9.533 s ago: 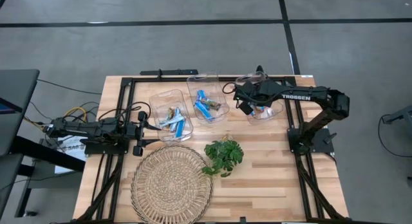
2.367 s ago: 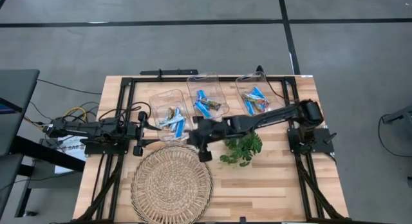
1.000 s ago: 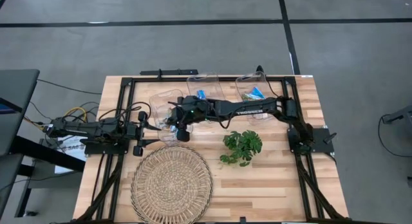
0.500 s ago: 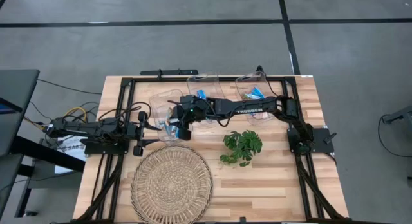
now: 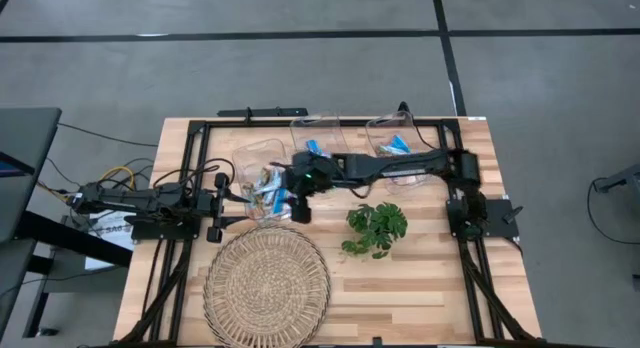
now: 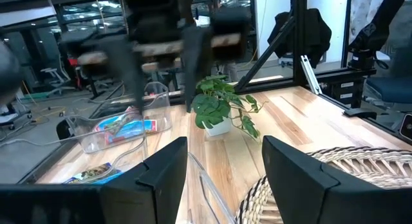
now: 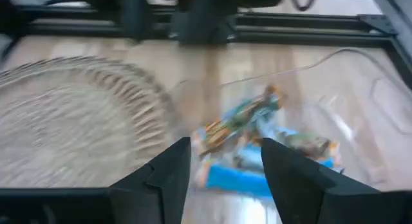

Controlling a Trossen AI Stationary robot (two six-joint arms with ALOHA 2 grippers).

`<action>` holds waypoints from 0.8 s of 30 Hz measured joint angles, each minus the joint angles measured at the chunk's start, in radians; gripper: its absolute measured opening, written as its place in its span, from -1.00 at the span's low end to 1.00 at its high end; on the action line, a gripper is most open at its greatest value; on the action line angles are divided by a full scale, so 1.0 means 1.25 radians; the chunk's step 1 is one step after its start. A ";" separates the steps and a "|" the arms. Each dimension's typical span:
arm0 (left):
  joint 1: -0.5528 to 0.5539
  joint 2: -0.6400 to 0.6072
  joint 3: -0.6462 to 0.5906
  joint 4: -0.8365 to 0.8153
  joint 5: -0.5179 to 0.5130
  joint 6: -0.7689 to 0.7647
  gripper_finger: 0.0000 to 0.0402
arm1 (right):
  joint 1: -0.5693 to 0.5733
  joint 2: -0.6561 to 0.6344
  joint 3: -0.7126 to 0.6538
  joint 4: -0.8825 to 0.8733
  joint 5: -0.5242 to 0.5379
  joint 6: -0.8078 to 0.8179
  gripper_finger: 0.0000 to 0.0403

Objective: Pick and place Granola Bars by type
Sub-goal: Return to Home Position

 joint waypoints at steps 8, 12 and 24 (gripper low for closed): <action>0.000 0.000 0.000 0.000 0.000 -0.002 -0.02 | 0.061 -0.277 -0.366 0.113 0.000 0.073 -0.06; 0.000 0.000 0.000 0.000 0.000 -0.005 -0.02 | 0.083 -0.437 -0.558 0.155 0.003 0.153 -0.08; 0.000 0.000 0.000 0.000 0.000 -0.009 -0.02 | 0.197 -0.849 -0.933 0.234 0.005 0.326 -0.12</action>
